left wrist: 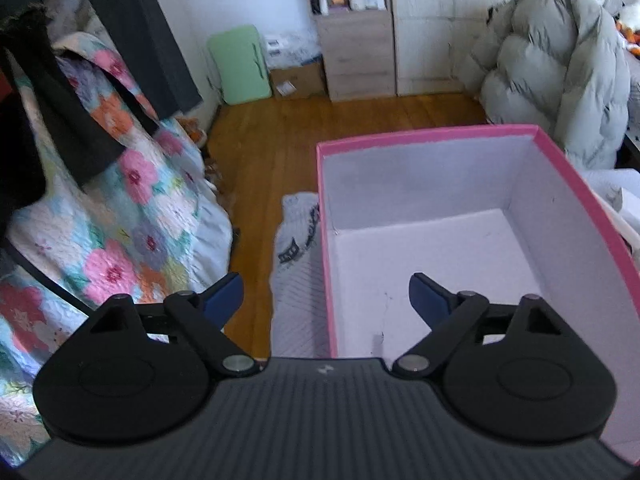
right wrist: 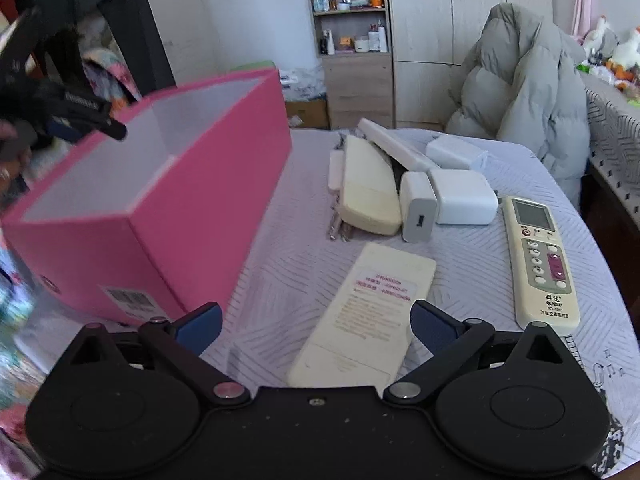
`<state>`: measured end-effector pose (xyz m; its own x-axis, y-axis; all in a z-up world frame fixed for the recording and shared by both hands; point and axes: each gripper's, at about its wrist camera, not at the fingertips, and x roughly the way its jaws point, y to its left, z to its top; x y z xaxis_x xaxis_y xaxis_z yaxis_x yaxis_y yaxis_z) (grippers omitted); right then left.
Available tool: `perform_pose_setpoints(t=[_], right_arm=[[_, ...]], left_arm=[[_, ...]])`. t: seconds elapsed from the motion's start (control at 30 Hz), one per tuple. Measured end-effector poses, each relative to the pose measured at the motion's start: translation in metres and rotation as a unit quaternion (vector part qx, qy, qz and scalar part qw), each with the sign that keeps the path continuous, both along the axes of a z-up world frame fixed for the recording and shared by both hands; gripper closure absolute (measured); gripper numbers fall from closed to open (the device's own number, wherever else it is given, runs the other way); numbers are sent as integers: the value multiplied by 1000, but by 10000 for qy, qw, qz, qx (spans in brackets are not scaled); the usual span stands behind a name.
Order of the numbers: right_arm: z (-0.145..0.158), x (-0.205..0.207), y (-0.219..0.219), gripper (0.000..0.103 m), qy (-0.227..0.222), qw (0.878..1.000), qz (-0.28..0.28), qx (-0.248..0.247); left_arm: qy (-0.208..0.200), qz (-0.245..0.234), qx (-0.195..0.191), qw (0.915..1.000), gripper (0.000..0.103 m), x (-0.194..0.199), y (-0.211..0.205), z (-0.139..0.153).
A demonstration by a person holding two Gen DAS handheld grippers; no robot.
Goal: Organize rigid objects
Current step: 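Move the left tool over the pink box while the right tool approaches the flat cream remote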
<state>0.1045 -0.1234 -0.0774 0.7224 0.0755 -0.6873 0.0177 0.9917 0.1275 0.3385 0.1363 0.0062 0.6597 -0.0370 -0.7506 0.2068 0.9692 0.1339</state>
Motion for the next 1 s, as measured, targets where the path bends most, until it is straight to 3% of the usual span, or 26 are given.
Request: perform_pose_setpoints(t=[0.2, 0.27, 0.3, 0.33, 0.37, 0.43, 0.5, 0.6, 0.67, 0.7, 0.83, 0.97, 1.0], right_arm=[[-9, 7, 5, 1, 33, 9997, -22, -237], [-9, 8, 4, 9, -13, 9995, -19, -312], [-9, 9, 3, 14, -51, 9993, -25, -381], [-8, 9, 2, 29, -105, 9987, -42, -500], [-7, 8, 1, 47, -160, 9981, -43, -593], [-5, 7, -5, 61, -227, 9977, 19, -642], [-2, 7, -14, 66, -214, 9989, 96, -394], [0, 8, -25, 60, -161, 9996, -98, -196], [2, 8, -30, 31, -92, 9997, -230, -85], [4, 6, -31, 25, -102, 9996, -256, -29], [5, 4, -25, 19, -49, 9999, -157, -29], [-16, 14, -19, 16, 268, 9994, -198, -42], [-19, 13, -16, 16, 166, 9994, -221, -204]], left_arm=[[208, 278, -18, 9994, 19, 23, 7, -19], [267, 287, 29, 9992, 20, 30, 5, -24], [293, 276, 48, 9992, 30, 33, 4, -25], [301, 282, 48, 9991, 45, 34, 4, -25], [321, 295, 65, 9990, 52, 35, 3, -26], [381, 294, 104, 9988, 85, 37, 1, -28], [532, 200, -49, 9984, 96, 36, 1, -31], [557, 173, -28, 9983, 100, 30, -4, -32], [495, 181, 4, 9986, 100, 29, -6, -31], [464, 191, -12, 9987, 100, 28, -6, -30], [319, 200, 19, 9993, 100, 21, -12, -27], [190, 8, 67, 9998, 100, 9, -27, -31], [153, -65, 111, 9998, 100, 4, -30, -30]])
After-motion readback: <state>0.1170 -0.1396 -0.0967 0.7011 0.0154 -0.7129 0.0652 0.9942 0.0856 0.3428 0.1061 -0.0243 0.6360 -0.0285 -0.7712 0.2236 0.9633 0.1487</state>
